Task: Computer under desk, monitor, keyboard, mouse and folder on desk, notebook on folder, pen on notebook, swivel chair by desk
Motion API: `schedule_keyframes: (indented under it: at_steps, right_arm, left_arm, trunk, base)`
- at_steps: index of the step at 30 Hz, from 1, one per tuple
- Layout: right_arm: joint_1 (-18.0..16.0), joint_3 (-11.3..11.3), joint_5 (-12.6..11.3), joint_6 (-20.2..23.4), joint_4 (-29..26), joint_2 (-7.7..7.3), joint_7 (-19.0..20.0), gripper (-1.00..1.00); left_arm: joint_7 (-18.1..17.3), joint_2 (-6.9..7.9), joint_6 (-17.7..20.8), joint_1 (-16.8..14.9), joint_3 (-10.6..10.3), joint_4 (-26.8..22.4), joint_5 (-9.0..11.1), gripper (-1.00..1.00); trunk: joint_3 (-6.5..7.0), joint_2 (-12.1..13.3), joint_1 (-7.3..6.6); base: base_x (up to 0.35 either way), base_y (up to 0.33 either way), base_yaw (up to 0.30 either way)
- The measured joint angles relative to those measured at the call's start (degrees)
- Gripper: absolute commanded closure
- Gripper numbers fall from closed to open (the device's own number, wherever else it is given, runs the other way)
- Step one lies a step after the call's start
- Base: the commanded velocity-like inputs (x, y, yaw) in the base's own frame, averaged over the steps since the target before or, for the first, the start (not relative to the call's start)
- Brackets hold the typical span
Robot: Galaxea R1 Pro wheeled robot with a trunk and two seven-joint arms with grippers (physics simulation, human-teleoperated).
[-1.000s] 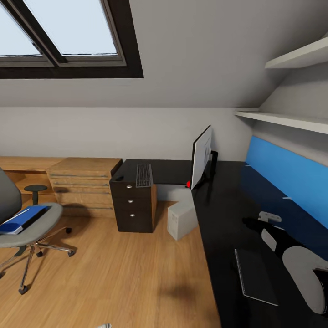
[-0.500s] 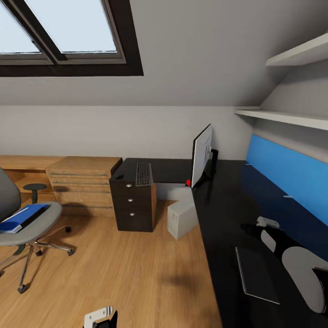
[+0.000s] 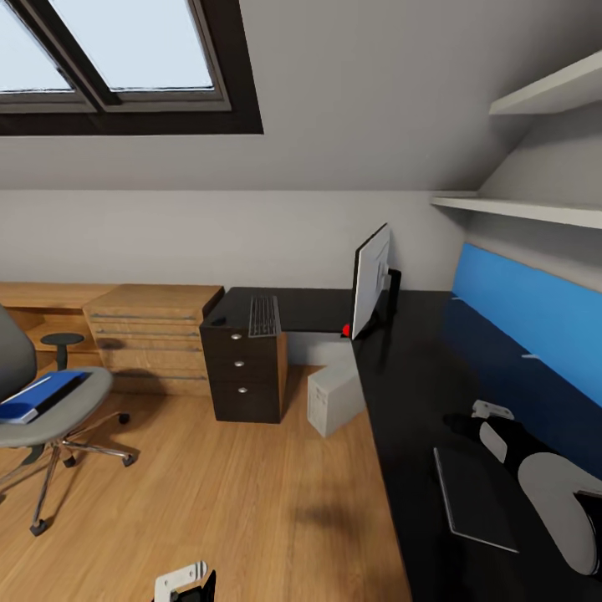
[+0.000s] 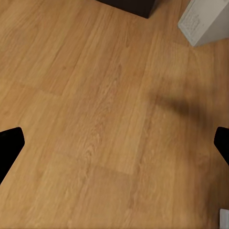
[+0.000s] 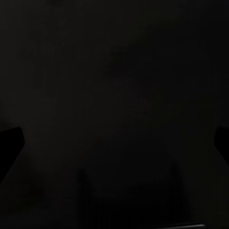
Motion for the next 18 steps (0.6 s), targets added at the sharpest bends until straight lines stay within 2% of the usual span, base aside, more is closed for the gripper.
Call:
schedule_keyframes:
  at_steps: [18]
  right_arm:
    - [0.00, 0.06, -0.08, 2.36, 0.00, -0.03, -1.26, -1.00]
  left_arm:
    - [-0.17, 0.32, -0.08, 0.01, 0.13, 0.79, 0.00, -1.00]
  trunk:
    - [-0.19, -0.42, 0.23]
  base:
    - [0.000, 0.000, 0.000]
